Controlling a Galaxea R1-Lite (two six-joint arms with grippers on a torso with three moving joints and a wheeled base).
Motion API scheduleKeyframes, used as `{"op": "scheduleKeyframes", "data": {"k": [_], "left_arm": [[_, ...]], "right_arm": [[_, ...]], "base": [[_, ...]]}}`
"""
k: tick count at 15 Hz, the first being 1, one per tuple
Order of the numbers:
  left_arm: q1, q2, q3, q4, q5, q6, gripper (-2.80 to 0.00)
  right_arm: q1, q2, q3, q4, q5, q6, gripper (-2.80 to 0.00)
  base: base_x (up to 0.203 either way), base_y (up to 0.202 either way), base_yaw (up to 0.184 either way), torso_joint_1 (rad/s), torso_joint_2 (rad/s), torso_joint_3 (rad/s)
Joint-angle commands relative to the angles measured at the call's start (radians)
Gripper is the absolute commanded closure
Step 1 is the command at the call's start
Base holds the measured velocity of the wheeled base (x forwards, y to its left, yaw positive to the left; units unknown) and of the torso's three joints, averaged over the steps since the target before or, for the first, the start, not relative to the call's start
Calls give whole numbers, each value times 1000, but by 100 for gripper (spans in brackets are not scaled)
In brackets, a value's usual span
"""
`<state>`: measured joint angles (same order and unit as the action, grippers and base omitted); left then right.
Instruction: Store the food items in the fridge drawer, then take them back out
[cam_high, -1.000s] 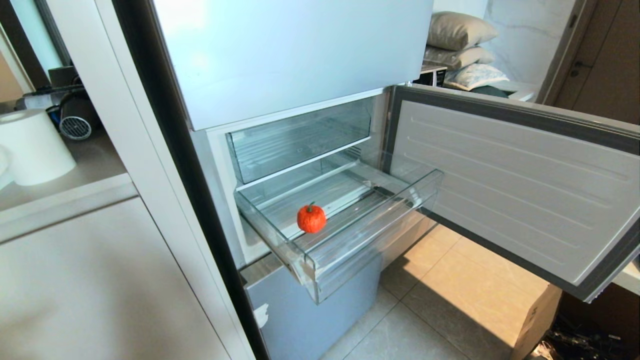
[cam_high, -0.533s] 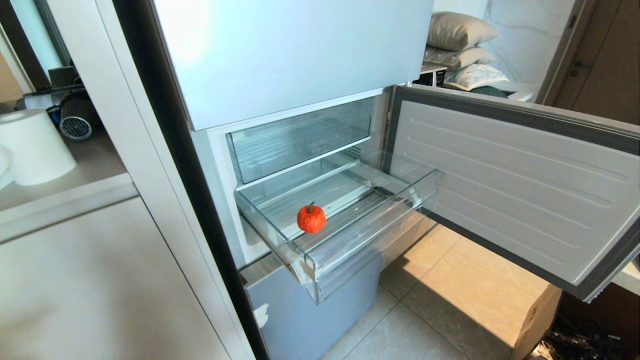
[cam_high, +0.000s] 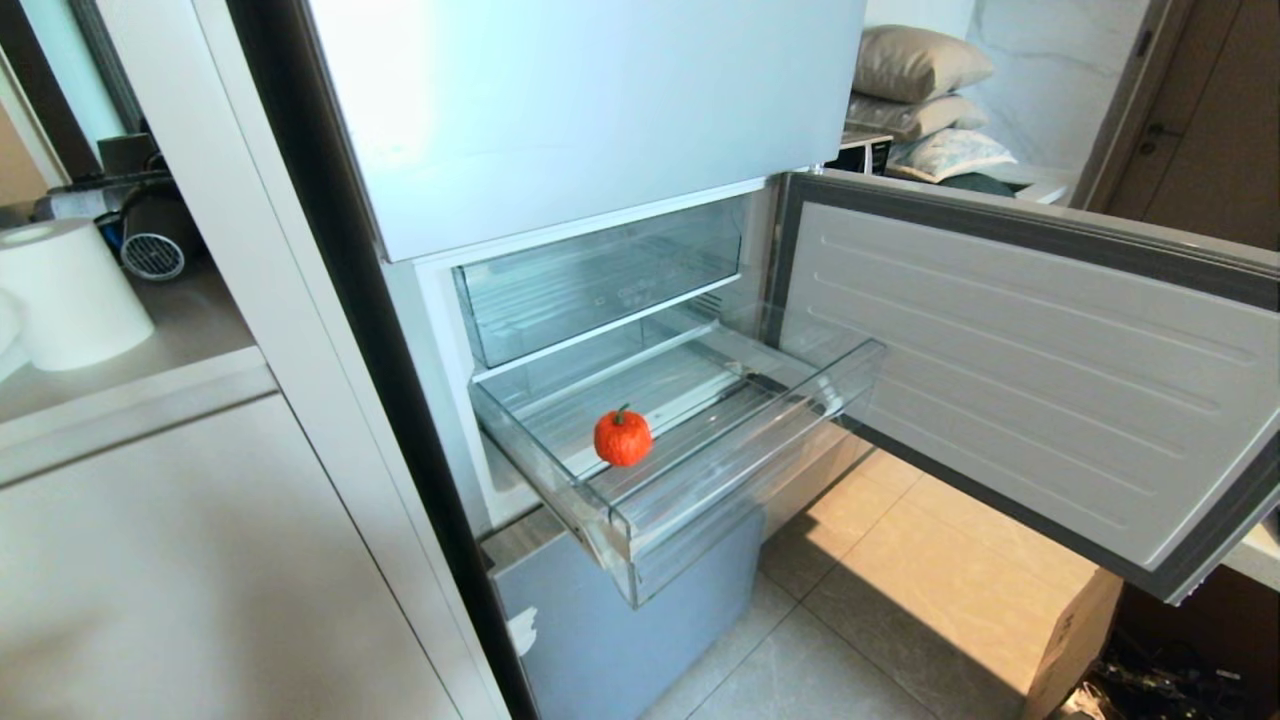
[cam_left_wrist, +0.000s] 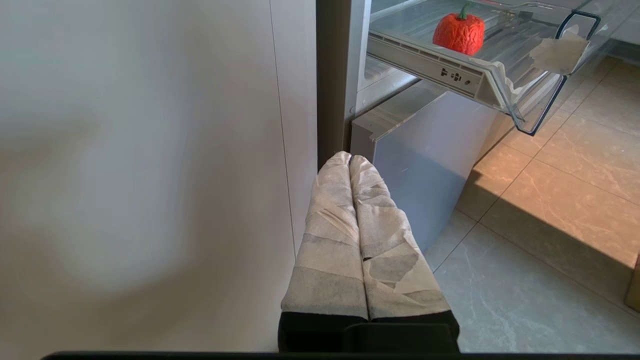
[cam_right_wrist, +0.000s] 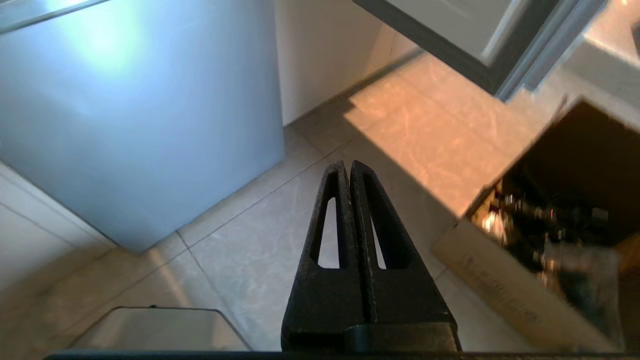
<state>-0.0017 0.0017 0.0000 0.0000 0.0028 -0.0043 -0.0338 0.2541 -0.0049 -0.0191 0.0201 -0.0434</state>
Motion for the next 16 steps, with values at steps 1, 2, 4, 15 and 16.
{"op": "scheduleKeyframes", "data": {"k": [1, 2, 4, 15, 16], "left_arm": [[0, 1, 0, 0, 0, 0, 0], [0, 1, 0, 0, 0, 0, 0], [0, 1, 0, 0, 0, 0, 0], [0, 1, 0, 0, 0, 0, 0], [0, 1, 0, -1, 0, 0, 0]], "right_arm": [[29, -122, 4, 8, 4, -32, 0], [34, -181, 5, 11, 6, -43, 0], [39, -262, 6, 18, 4, -52, 0], [41, -254, 6, 21, -8, -19, 0], [41, -254, 6, 21, -11, -5, 0]], "base": [[0, 0, 0, 0, 0, 0], [0, 0, 0, 0, 0, 0], [0, 0, 0, 0, 0, 0], [0, -2, 19, 1, 1, 1], [-1, -10, 166, 6, 3, -2]]}}
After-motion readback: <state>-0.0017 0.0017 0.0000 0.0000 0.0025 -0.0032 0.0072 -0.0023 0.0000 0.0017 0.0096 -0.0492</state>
